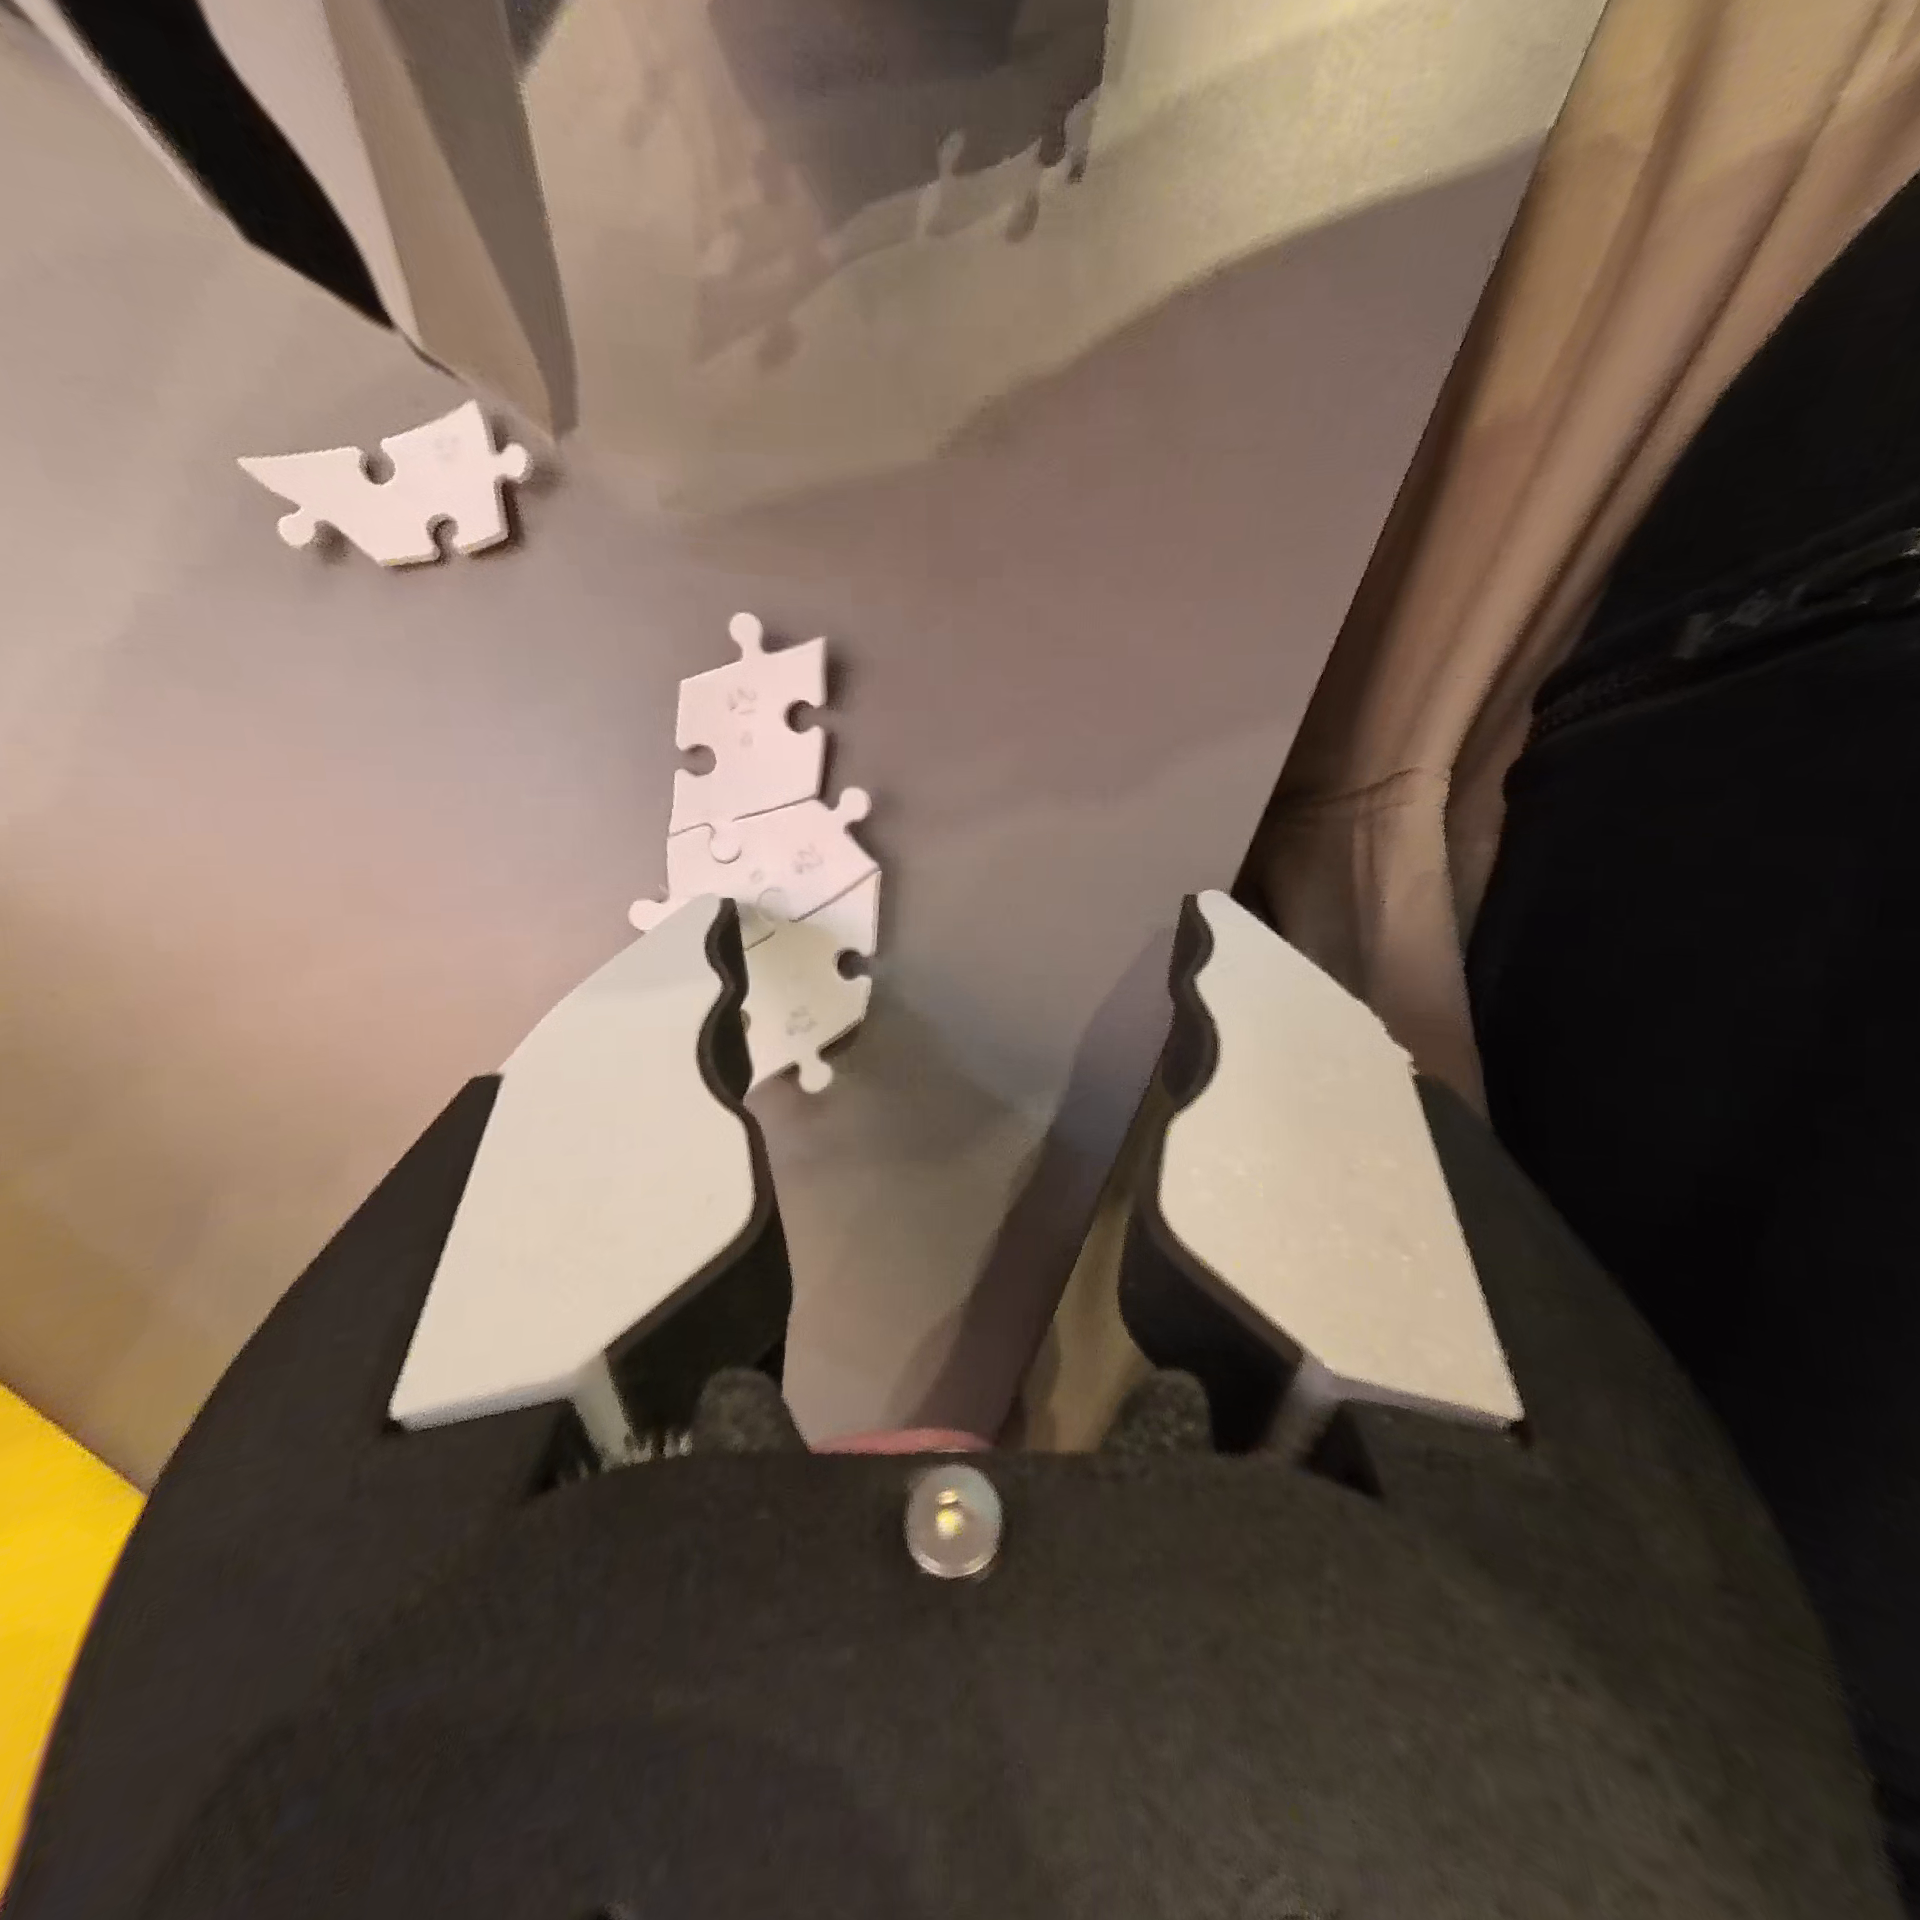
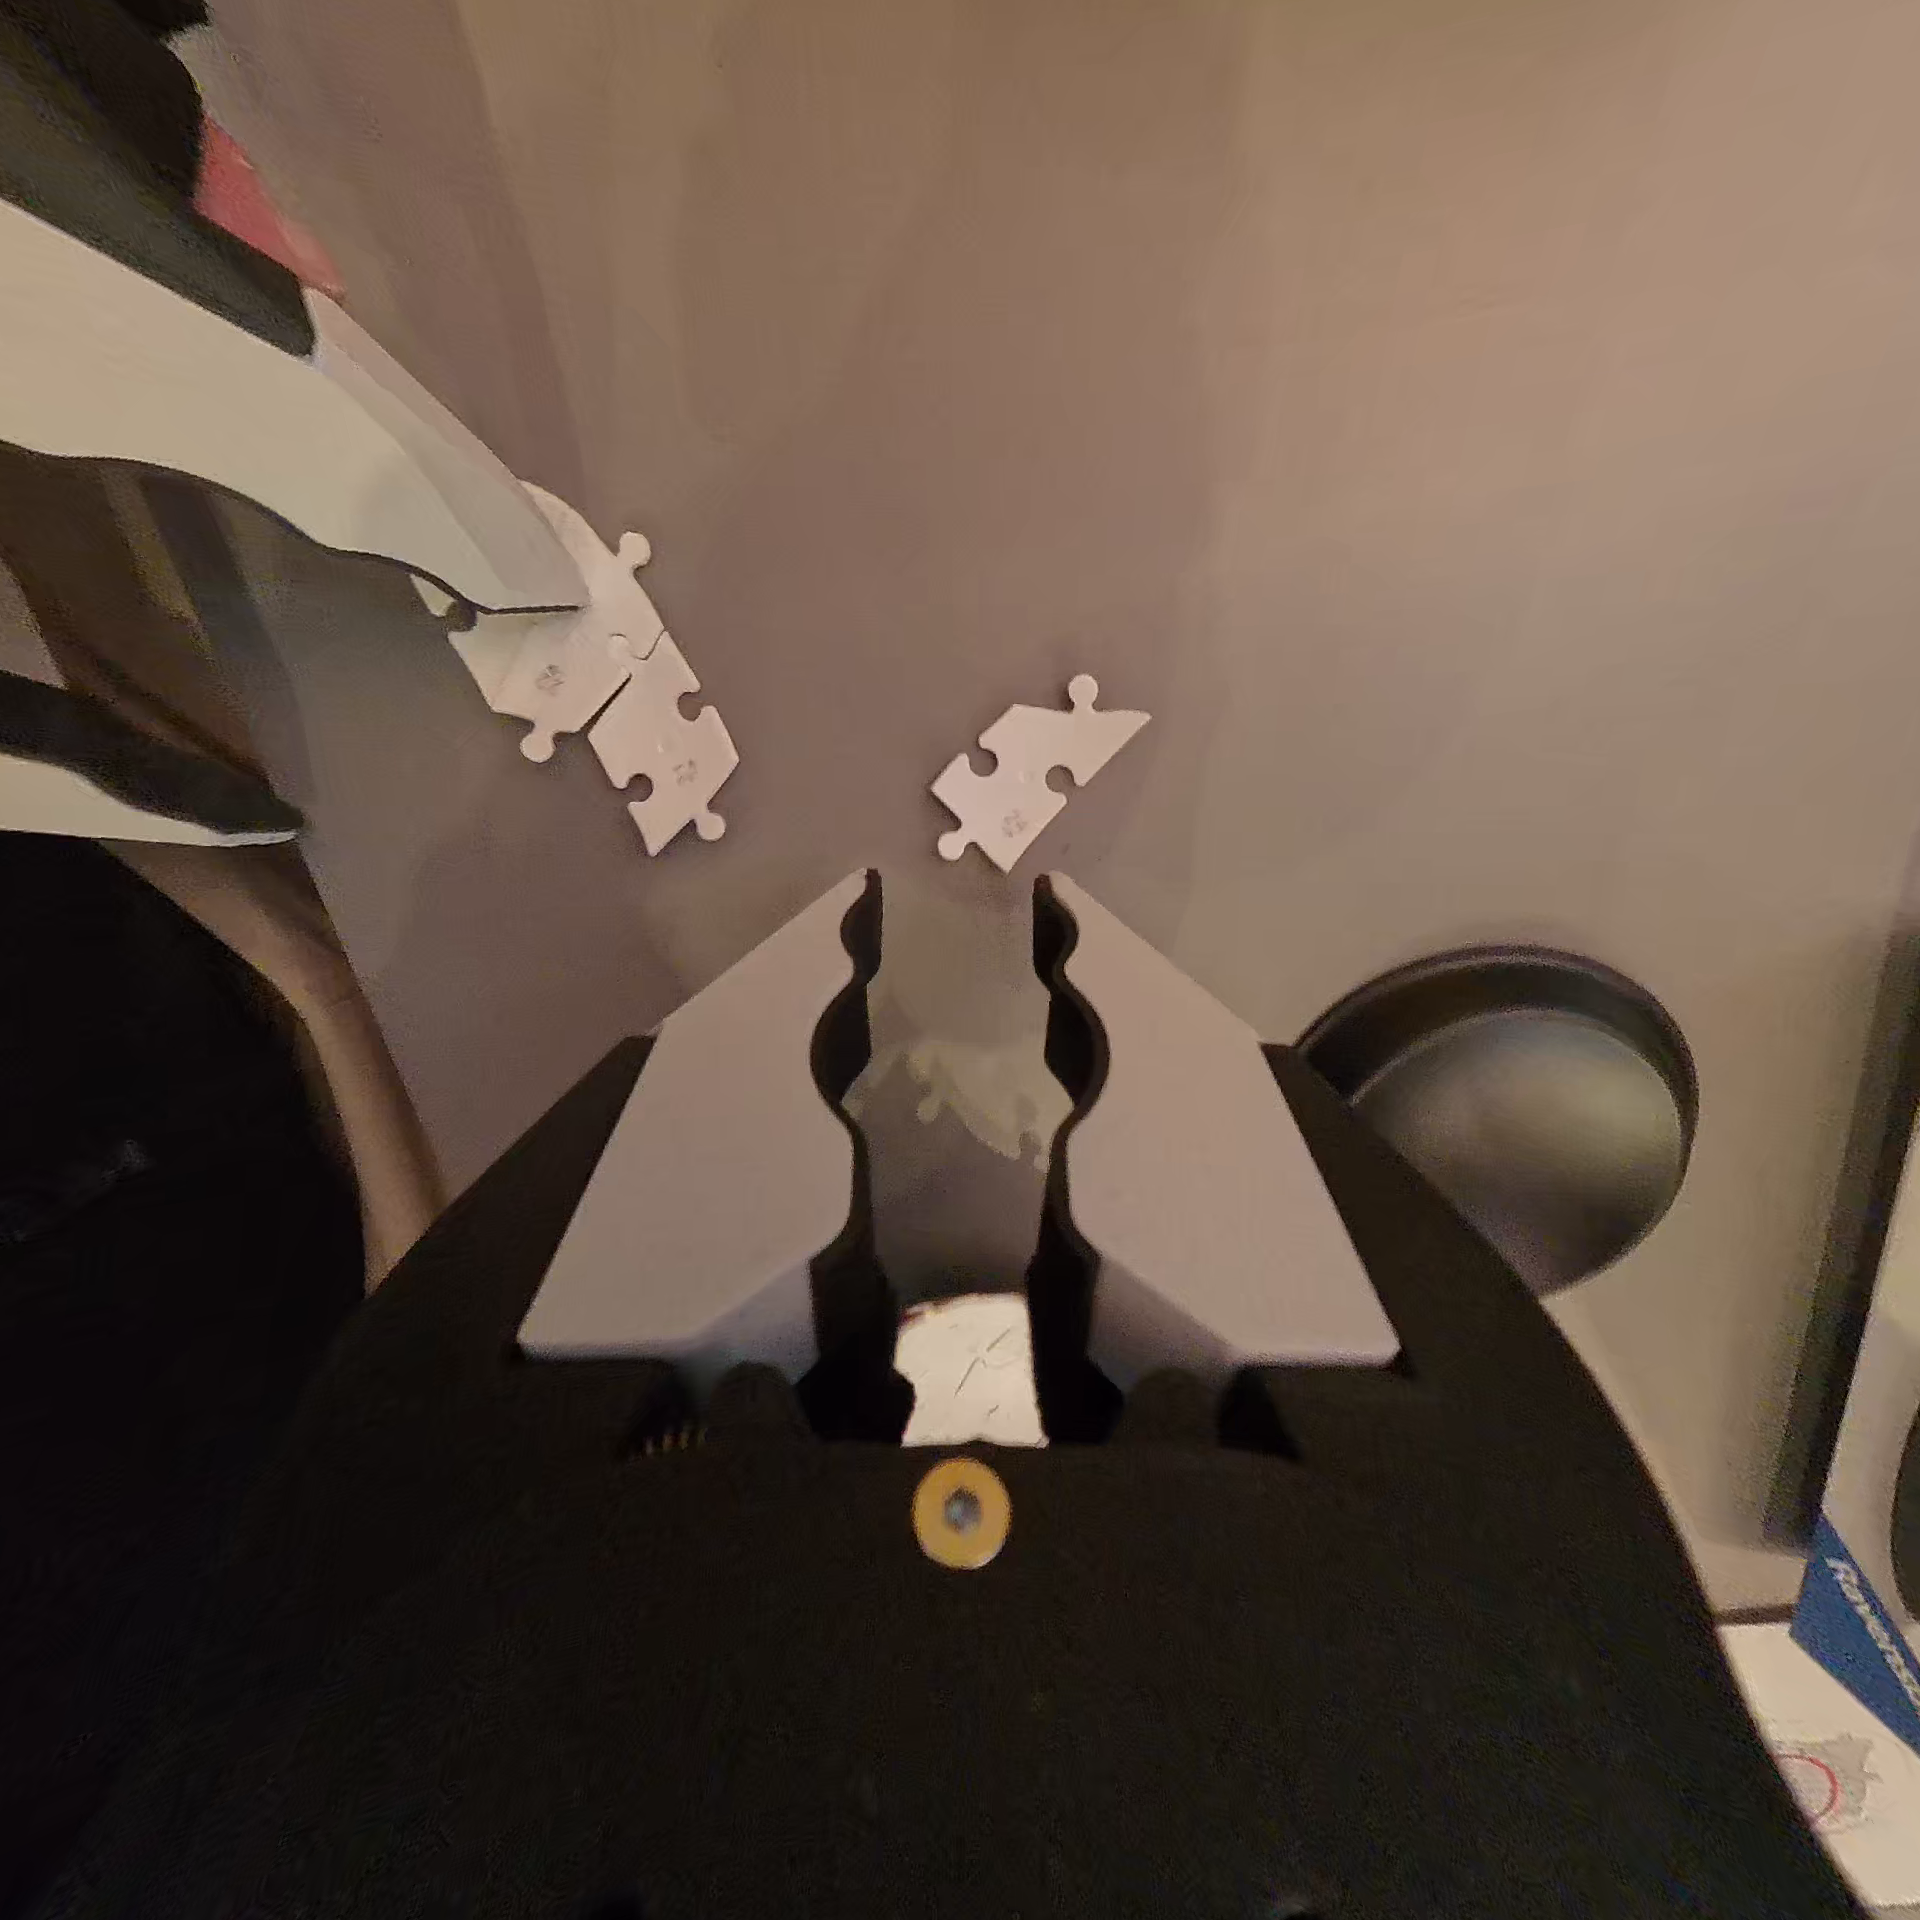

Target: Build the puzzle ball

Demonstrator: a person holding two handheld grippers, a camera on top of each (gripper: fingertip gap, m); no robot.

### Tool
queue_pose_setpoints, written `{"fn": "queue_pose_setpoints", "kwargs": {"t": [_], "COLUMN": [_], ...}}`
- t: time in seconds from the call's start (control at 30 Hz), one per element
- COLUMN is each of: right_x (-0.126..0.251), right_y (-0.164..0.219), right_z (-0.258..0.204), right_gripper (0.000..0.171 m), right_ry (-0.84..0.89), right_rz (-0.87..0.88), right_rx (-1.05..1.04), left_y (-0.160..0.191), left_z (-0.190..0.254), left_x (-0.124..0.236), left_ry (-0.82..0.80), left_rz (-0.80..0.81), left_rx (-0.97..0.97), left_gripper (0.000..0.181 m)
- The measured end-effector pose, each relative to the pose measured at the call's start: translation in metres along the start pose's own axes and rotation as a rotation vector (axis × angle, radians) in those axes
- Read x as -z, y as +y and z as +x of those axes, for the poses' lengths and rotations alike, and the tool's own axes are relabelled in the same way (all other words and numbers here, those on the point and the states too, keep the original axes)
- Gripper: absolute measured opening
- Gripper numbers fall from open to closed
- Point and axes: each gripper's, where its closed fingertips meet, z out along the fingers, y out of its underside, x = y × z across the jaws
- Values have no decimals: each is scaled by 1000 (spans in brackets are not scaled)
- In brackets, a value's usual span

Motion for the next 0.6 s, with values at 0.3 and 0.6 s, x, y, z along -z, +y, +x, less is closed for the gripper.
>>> {"fn": "queue_pose_setpoints", "kwargs": {"t": [0.3, 0.6], "right_x": [-17, -13], "right_y": [-8, -2], "right_z": [6, 3], "right_gripper": [30, 26], "right_ry": [34, 8], "right_rz": [-69, -47], "right_rx": [46, 23], "left_y": [9, 8], "left_z": [-5, -19], "left_x": [15, 6], "left_ry": [-22, 37], "left_rz": [-6, -56], "left_rx": [112, 84], "left_gripper": [79, 84]}}
